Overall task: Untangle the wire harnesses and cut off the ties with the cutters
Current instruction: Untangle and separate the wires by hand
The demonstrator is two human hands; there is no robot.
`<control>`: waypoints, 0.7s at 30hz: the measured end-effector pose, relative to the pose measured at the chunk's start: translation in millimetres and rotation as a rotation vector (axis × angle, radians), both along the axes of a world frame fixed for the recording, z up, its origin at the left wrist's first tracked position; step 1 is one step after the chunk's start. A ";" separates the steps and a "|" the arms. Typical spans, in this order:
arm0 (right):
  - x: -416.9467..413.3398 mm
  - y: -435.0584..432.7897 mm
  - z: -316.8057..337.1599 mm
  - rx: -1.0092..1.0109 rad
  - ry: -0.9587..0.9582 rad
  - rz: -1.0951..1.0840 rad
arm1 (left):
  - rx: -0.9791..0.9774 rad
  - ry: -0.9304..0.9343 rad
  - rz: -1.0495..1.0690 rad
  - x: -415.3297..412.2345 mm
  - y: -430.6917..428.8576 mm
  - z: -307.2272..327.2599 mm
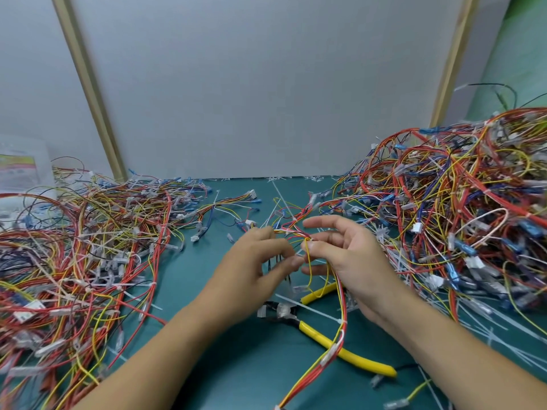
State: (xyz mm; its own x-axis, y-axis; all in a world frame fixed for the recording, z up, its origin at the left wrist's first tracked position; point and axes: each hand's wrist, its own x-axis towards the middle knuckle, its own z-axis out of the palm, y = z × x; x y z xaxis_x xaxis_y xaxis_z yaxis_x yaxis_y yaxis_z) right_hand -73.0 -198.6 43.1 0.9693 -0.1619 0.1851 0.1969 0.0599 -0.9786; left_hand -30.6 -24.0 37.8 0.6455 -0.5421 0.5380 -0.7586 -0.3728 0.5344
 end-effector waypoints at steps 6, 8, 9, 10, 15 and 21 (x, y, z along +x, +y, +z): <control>0.1 -0.5 1.5 0.050 0.015 -0.049 | -0.048 0.021 -0.117 -1.9 -5.6 1.4; -0.1 -1.2 3.2 0.039 0.008 -0.043 | -0.074 0.030 -0.119 -2.8 -5.6 1.6; 0.0 -1.8 4.5 0.037 0.007 -0.040 | -0.122 0.056 -0.109 -2.4 -4.6 1.7; 0.1 -3.2 5.5 0.041 0.005 -0.042 | -0.208 0.116 -0.092 -0.7 -3.4 1.7; -0.9 -1.3 6.2 0.055 -0.007 -0.015 | -0.358 0.394 0.098 12.6 -1.2 -0.4; -4.5 4.2 2.0 0.029 0.002 0.153 | -0.208 0.472 -0.005 13.7 0.5 -3.5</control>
State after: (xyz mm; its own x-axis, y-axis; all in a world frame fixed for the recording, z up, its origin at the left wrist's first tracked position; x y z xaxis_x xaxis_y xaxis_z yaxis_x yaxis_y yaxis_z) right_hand -77.5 -194.4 45.1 0.9835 -0.0173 0.1801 0.1809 0.1177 -0.9764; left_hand -16.9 -23.5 34.3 0.8414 -0.4585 0.2860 -0.4188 -0.2188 0.8813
